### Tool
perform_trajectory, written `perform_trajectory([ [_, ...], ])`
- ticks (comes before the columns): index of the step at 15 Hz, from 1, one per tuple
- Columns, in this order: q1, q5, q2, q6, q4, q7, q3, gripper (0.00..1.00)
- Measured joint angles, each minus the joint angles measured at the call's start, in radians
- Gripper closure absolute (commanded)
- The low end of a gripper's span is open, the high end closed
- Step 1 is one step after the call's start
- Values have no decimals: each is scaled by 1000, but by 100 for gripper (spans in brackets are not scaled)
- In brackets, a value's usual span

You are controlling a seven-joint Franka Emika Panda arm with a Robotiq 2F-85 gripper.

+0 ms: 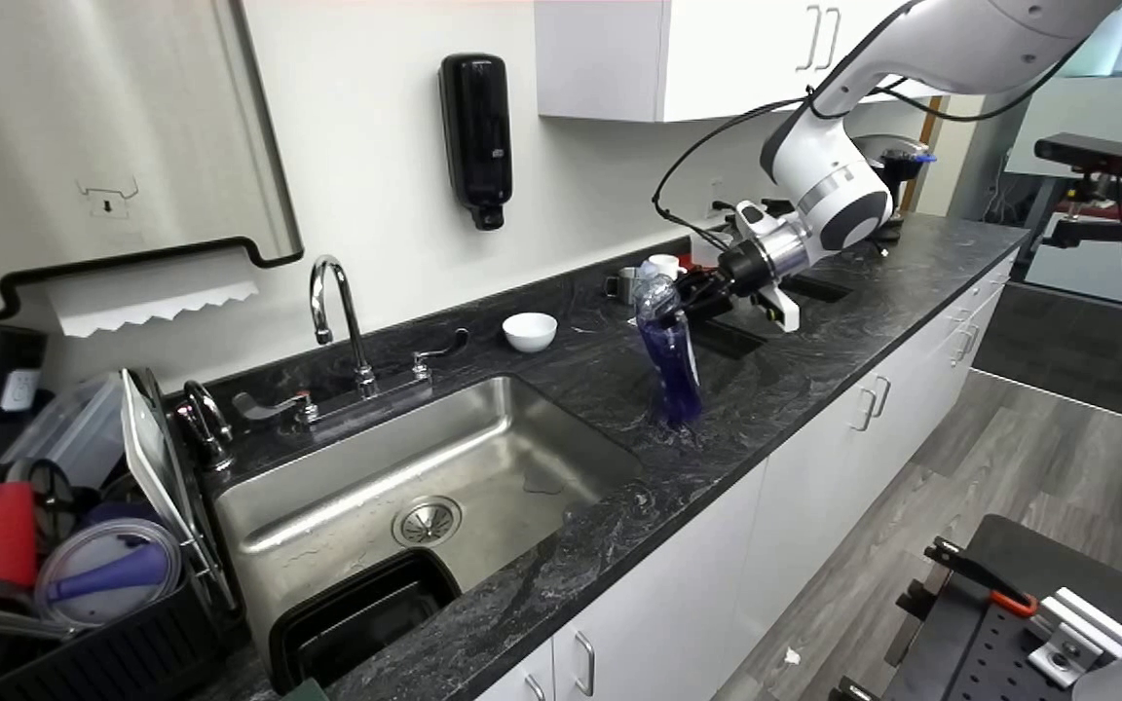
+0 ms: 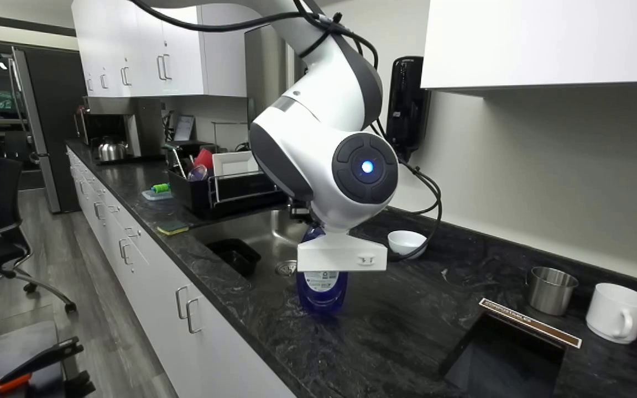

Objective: Pour some of the soap in the sink

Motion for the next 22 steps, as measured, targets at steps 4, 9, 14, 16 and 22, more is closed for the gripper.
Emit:
perform_trajectory([
  [4,-8,1,0,-71,-15,-29,-26,66],
  [9,-11,1,0,-130,-27,-55,-43,66],
  [14,-15,1,9,-200,-34,-120,-50,66],
  [16,-19,1,17,-229,-36,-148,-54,66],
  [22,-28,1,54,-306,-34,-225,-69,66],
])
